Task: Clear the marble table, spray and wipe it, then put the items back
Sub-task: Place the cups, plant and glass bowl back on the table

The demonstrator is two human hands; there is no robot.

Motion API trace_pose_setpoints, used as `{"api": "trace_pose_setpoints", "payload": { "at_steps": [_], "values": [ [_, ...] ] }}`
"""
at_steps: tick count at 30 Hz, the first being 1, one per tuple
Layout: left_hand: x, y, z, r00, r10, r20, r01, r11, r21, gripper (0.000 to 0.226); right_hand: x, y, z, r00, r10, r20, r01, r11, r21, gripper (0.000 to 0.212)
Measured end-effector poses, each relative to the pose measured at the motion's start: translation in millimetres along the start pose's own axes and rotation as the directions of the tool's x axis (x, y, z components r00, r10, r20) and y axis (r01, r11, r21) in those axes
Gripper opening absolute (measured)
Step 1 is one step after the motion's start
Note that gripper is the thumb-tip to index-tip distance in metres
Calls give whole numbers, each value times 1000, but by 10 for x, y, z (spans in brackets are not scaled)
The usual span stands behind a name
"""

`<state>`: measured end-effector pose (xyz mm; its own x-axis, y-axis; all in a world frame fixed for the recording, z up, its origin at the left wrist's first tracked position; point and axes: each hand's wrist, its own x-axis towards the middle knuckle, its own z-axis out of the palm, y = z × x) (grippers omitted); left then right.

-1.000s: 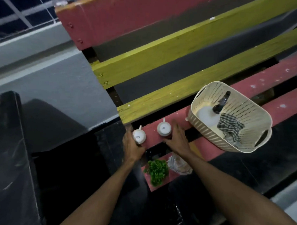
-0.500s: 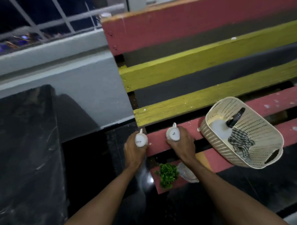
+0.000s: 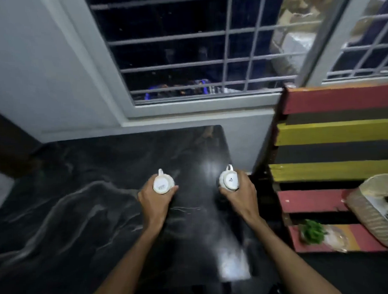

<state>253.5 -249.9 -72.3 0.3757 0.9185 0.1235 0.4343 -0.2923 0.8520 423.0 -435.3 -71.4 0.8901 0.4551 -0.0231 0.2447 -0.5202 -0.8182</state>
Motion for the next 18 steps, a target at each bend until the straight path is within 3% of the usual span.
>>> {"api": "trace_pose_setpoints", "payload": {
  "at_steps": [3, 9, 18],
  "values": [
    [415, -564, -868, 995, -86, -54, 90, 993, 71, 55, -277, -612, 836, 997, -2, 76, 0, 1000, 23, 43],
    [1177, -1374, -1892, 982, -187, -29, 189, 968, 166, 53, -547, -1340, 2086, 970, 47, 240, -25, 995, -92, 45],
    [1732, -2085, -2242, 974, -225, 5, 217, 947, 236, 57, -297, -1420, 2774, 978, 131, 161, -89, 966, -244, 48]
  ]
}}
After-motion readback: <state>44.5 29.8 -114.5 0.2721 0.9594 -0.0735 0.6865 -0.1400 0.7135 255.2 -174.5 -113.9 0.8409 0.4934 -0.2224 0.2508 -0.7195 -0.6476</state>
